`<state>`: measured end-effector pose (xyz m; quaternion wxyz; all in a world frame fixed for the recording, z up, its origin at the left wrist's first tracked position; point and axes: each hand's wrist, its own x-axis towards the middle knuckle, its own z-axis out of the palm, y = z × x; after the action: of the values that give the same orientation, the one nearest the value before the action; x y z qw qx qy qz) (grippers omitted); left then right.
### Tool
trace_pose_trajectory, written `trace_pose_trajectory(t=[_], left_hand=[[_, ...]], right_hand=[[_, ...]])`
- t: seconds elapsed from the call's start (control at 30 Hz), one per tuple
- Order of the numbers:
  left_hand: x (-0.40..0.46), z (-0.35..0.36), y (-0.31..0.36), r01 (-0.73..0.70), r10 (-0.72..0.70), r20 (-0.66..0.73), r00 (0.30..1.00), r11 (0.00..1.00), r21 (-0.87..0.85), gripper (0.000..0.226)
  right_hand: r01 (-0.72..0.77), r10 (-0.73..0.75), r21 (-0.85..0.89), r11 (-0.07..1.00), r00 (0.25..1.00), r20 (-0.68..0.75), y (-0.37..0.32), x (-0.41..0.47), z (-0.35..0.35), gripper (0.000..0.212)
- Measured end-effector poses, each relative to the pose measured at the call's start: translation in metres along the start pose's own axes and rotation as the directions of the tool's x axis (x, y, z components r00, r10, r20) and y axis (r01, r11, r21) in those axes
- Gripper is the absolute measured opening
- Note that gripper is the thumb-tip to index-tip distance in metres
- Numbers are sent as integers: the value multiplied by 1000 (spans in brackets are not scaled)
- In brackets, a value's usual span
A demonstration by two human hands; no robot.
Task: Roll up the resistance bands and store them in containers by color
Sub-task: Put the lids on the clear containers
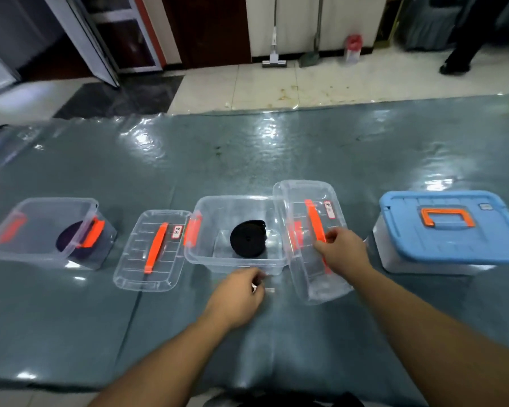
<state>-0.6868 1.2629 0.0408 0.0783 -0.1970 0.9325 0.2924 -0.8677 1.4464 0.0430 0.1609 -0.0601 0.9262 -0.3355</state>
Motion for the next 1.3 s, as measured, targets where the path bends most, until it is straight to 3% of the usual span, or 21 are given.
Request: trace_pose_trajectory(t=[0.3,0.53,0.8,0.97,1.1,1.23,1.3], left_hand=[[30,-70,-61,101,-117,-155,981,989,-107,19],[58,-100,-116,155,-215,-227,950,954,-256,14],[80,-109,-143,128,-175,-152,973,952,-279,30],[85,-107,-151,178,-216,-122,969,947,-267,24],[87,-104,-151,202,-246,-119,962,934,-296,24],[89,-104,-150,245,-297,-107,949,906,-345,22],[92,-104,-150,261,-314,-109,943,902,-343,17]], right_hand=[[251,-244,-306,918,968,61,-77,6,22,12],[406,-374,-514,755,912,171,-114,19,58,30],[464,-334,-623,630,886,322,-145,22,89,38],[495,-357,-620,609,869,344,-154,19,103,36],[443,-390,-545,711,894,219,-134,15,108,38],[244,-339,-430,869,927,-161,-99,7,107,29],[161,-267,-374,913,930,-252,-86,7,103,27]])
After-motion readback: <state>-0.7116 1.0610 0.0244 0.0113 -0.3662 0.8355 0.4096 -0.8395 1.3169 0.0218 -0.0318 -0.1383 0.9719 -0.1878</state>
